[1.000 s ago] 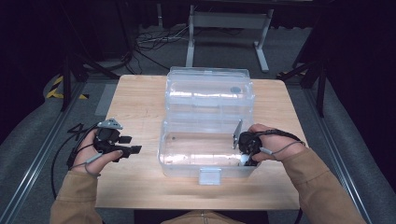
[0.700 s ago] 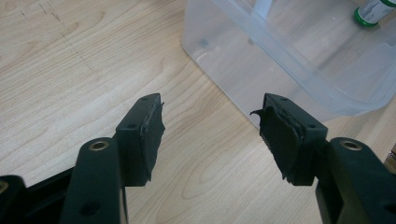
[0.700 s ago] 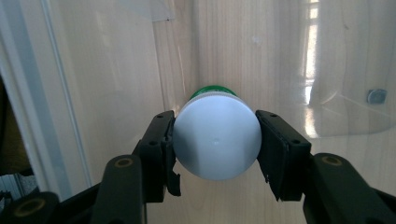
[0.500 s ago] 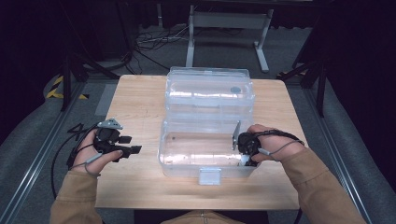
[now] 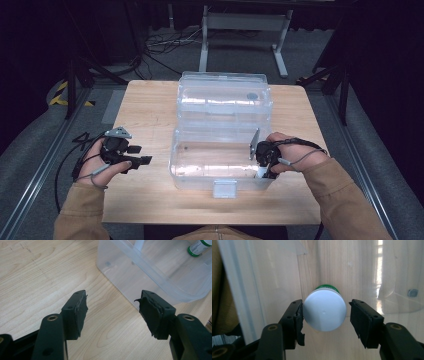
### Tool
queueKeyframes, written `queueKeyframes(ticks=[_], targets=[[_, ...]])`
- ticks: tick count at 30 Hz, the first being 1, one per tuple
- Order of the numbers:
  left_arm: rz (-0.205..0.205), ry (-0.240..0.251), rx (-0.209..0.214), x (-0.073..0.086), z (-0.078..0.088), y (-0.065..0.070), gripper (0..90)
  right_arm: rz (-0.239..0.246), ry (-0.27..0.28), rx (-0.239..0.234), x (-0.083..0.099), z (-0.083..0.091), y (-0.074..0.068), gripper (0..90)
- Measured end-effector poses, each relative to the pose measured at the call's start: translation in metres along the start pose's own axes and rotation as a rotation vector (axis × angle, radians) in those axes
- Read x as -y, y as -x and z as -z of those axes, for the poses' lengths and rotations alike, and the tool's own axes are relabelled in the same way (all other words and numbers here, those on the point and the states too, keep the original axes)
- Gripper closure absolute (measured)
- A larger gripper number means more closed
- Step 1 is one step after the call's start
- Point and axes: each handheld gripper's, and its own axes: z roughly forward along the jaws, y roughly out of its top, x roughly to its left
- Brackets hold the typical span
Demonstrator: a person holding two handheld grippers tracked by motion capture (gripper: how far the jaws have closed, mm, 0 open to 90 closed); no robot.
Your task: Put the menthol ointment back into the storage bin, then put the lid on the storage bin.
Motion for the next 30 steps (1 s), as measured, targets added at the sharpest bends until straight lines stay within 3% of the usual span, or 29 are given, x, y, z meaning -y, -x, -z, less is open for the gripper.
queueKeyframes(ticks=[10,14,30], targets=[[-0.015,0.002,0.013,-0.006,-0.004,0.004,39.5,-0.023,0.079,0.021,0.007,0.016,-0.006,43.1],[-0.027,0.005,0.025,-0.009,-0.006,0.007,39.5,-0.047,0.173,0.031,0.013,0.031,-0.007,44.0],[-0.045,0.006,0.037,-0.01,-0.006,0.012,39.5,-0.171,0.447,0.094,0.021,0.069,-0.006,48.4]])
